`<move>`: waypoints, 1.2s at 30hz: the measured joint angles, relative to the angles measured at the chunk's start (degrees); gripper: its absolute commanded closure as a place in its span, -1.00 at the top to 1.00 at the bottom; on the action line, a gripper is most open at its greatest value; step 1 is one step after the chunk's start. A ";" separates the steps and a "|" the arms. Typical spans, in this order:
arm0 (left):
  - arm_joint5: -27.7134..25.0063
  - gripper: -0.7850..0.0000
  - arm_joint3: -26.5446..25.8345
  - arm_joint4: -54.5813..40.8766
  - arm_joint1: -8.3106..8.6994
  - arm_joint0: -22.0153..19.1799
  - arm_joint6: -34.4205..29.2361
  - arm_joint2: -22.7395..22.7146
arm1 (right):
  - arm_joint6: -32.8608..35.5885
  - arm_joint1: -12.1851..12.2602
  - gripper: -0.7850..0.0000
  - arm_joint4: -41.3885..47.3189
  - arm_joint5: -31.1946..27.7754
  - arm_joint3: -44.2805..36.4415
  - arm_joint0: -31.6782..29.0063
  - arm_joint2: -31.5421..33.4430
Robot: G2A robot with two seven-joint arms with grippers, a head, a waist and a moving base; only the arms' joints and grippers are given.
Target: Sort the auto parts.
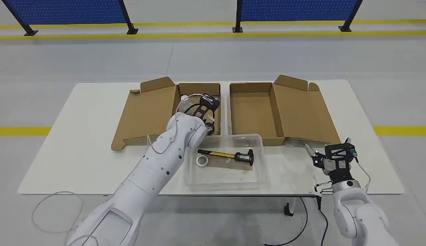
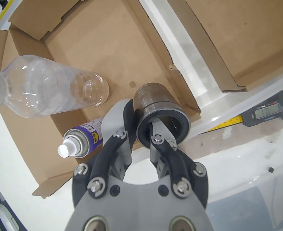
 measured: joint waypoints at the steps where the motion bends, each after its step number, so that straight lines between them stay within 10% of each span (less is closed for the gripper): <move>1: -0.13 -1.00 0.52 -0.10 -0.08 -0.23 0.14 0.03 | 0.00 0.00 1.00 0.00 0.00 0.00 0.00 0.00; 5: -0.32 -0.88 2.42 -0.46 -0.53 -1.08 0.72 0.39 | 0.00 0.00 1.00 0.00 0.00 0.00 0.00 0.00; 9: -0.31 -0.21 3.86 -0.63 -0.99 -1.75 0.94 0.95 | 0.00 0.00 1.00 0.00 0.00 0.00 0.00 0.00; 19: -0.69 -0.04 6.93 -0.64 -1.86 -3.46 1.78 1.54 | 0.00 0.00 1.00 0.00 0.00 0.00 0.00 0.00; 22: -0.44 0.44 6.51 -0.17 -2.05 -3.60 2.16 1.73 | 0.00 0.00 1.00 0.00 0.00 0.00 0.00 0.00; 36: 3.84 1.00 -16.81 3.53 0.29 7.21 4.33 -5.34 | 0.00 0.00 1.00 0.00 0.00 0.00 0.00 0.00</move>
